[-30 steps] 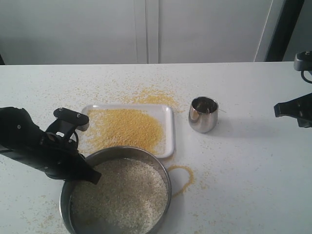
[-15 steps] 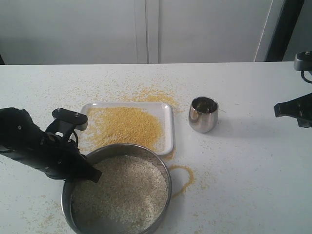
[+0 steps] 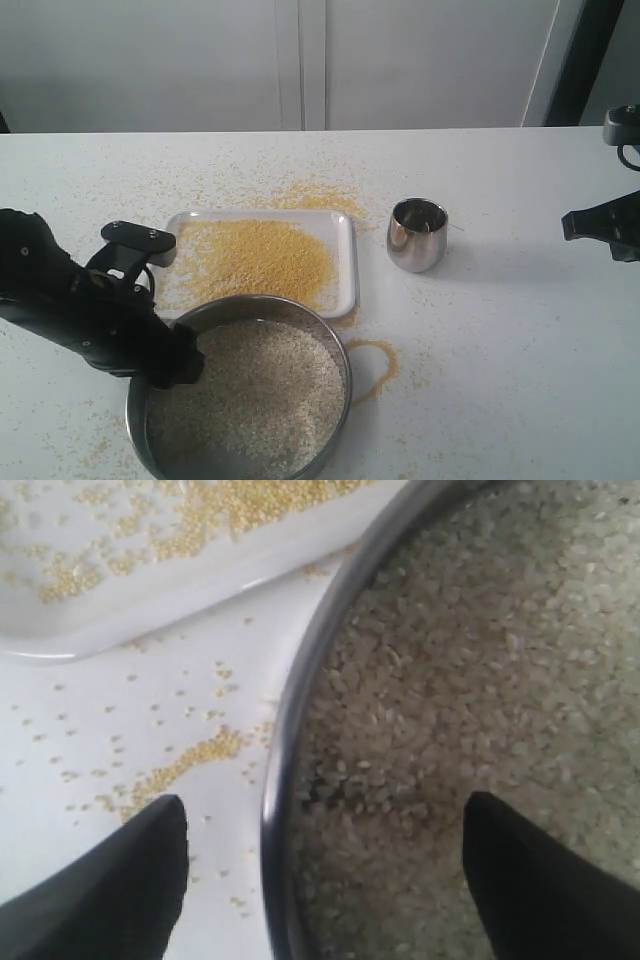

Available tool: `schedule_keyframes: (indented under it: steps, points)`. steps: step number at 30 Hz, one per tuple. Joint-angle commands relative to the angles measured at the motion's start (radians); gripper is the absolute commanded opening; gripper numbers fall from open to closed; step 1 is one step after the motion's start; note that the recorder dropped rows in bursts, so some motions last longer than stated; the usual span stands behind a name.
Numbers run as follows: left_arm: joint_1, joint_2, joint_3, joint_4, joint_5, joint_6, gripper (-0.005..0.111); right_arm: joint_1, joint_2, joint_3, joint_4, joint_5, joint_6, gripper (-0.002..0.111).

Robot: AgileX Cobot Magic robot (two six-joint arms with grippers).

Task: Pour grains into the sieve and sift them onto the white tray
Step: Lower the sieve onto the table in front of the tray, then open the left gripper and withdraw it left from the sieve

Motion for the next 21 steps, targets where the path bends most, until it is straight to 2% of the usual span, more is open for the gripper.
schedule_keyframes:
  steps: [1, 4, 7, 10, 12, 14, 17, 21]
  points:
    - [-0.004, -0.038, 0.0, -0.003, 0.048, -0.009, 0.078, -0.004, -0.007, 0.005, 0.0, -0.013, 0.005, 0.0]
    - [-0.004, -0.07, 0.0, -0.003, 0.052, -0.009, 0.077, -0.004, -0.007, 0.005, 0.0, -0.013, 0.005, 0.0]
    - [-0.003, -0.104, -0.011, 0.027, 0.085, -0.006, 0.07, -0.004, -0.007, 0.005, 0.0, -0.013, 0.005, 0.0]
    - [-0.003, -0.131, -0.04, 0.125, 0.18, -0.008, 0.048, -0.004, -0.007, 0.005, 0.0, -0.013, 0.005, 0.0]
    - [-0.003, -0.15, -0.066, 0.182, 0.258, -0.033, 0.024, -0.004, -0.007, 0.005, 0.0, -0.013, 0.005, 0.0]
    - [0.007, -0.168, -0.086, 0.227, 0.307, -0.125, 0.0, -0.004, -0.007, 0.005, 0.0, -0.013, 0.005, 0.0]
    - [0.052, -0.19, -0.106, 0.253, 0.367, -0.241, 0.0, -0.004, -0.007, 0.005, 0.0, -0.013, 0.005, 0.0]
    - [0.12, -0.215, -0.113, 0.272, 0.475, -0.249, 0.0, -0.004, -0.007, 0.005, 0.0, -0.013, 0.005, 0.0]
